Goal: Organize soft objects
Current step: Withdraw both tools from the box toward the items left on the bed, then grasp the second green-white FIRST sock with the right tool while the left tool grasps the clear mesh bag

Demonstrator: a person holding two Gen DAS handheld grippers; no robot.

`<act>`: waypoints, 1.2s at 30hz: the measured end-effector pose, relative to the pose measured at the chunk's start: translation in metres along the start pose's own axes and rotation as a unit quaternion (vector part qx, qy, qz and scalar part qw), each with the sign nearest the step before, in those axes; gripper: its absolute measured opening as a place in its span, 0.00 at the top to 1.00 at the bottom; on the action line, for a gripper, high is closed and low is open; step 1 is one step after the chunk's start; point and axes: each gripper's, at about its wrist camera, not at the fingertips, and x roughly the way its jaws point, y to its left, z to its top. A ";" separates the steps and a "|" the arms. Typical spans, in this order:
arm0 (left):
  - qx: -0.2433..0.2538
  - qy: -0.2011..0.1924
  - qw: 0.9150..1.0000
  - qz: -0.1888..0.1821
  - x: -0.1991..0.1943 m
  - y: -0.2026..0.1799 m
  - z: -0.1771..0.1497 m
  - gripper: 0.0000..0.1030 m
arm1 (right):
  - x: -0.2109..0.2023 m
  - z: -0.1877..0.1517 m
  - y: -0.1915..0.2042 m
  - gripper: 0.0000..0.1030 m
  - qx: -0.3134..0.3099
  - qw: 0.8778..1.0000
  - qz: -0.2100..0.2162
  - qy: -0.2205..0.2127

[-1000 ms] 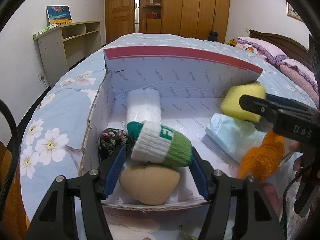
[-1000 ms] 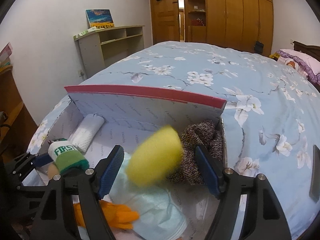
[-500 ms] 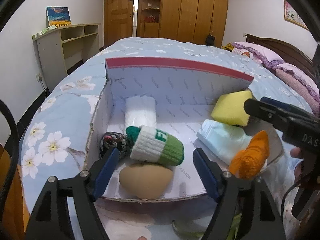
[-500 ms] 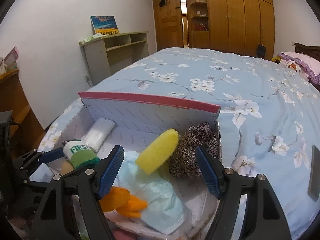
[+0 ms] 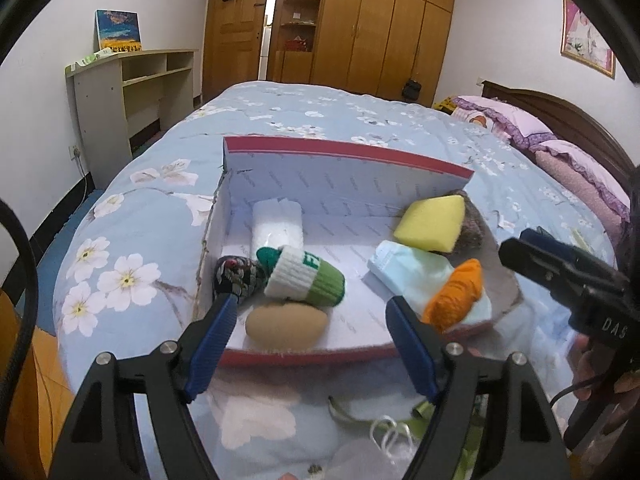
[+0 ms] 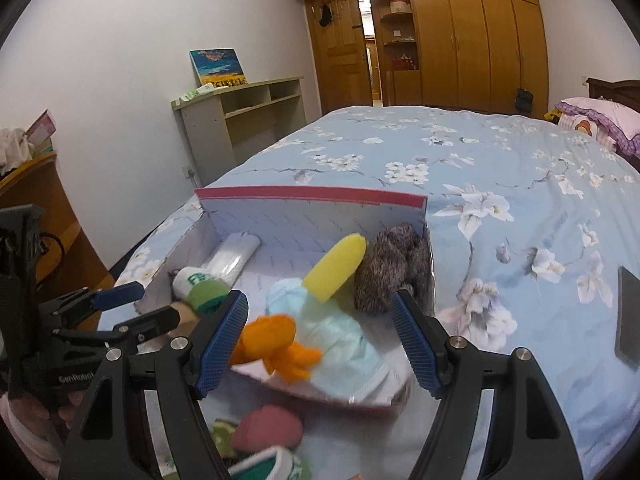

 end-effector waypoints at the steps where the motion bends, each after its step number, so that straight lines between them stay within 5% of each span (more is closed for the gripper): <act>1: 0.000 0.000 1.000 -0.001 -0.002 -0.001 -0.002 0.22 | -0.004 -0.003 0.000 0.27 0.002 1.000 0.001 0.000; 18: 0.008 0.018 1.000 -0.009 -0.024 -0.003 -0.033 0.22 | -0.036 -0.062 0.013 0.27 0.006 0.999 0.016 0.034; 36: 0.016 0.039 0.999 -0.004 -0.022 -0.002 -0.053 0.22 | -0.020 -0.094 0.017 0.29 0.026 0.997 0.018 0.077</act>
